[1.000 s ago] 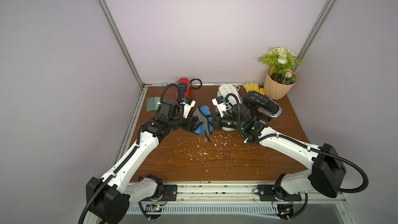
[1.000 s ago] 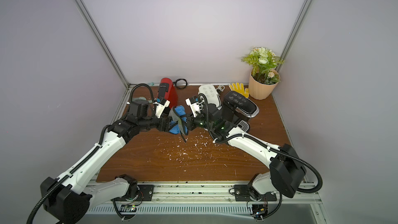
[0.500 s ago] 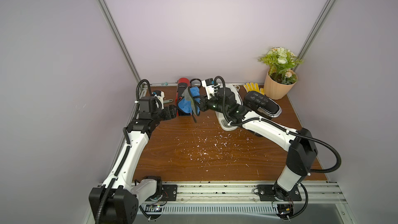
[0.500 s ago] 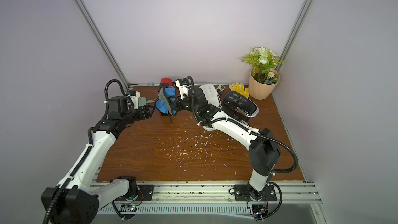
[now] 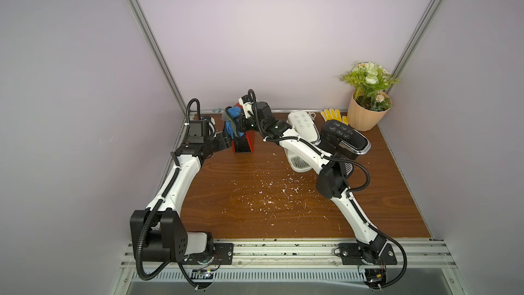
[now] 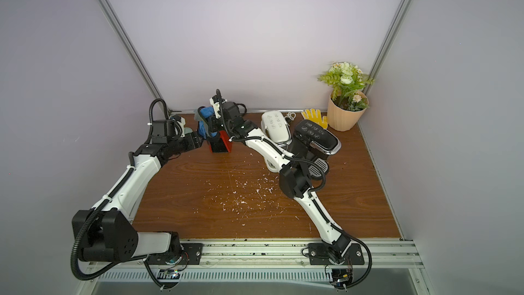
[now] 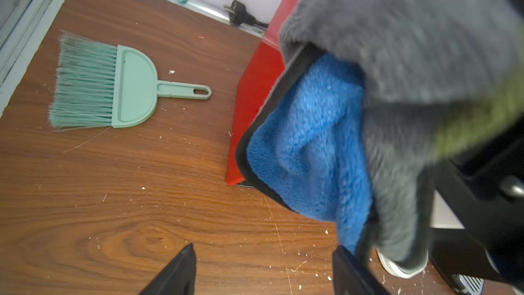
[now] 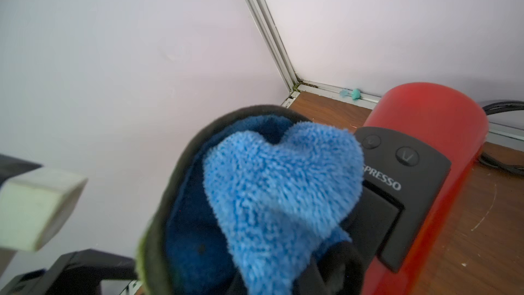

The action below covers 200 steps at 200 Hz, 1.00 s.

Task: Wipe the surface of a coffee machine
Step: Move the coffee machine to the center of the board.

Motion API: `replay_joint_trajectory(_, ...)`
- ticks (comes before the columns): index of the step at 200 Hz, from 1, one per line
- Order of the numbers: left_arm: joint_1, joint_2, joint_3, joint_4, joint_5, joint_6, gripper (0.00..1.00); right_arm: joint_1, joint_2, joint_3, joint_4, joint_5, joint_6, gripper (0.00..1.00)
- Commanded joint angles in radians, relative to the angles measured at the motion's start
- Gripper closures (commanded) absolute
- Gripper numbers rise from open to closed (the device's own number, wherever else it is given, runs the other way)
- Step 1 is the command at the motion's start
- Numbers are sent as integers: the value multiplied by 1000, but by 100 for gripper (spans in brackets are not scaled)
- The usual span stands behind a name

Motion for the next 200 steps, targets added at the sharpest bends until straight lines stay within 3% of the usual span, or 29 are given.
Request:
replay_joint_trajectory(1,18,5,-30,40,-15,-42,24,-32,27,88,-36,80,8,96)
replay_joint_trajectory(58,20,5,-194,155,17,-115,24,-73,65,66,62,202,45,96)
replay_joint_trajectory(113,20,50,-297,310,-36,-160,24,-76,123,105,121,298,116,97)
replay_joint_trajectory(148,20,164,-291,435,-82,-166,24,-74,132,106,130,324,148,98)
replay_joint_trajectory(200,18,383,-175,616,-85,-75,25,-63,69,66,98,224,123,96)
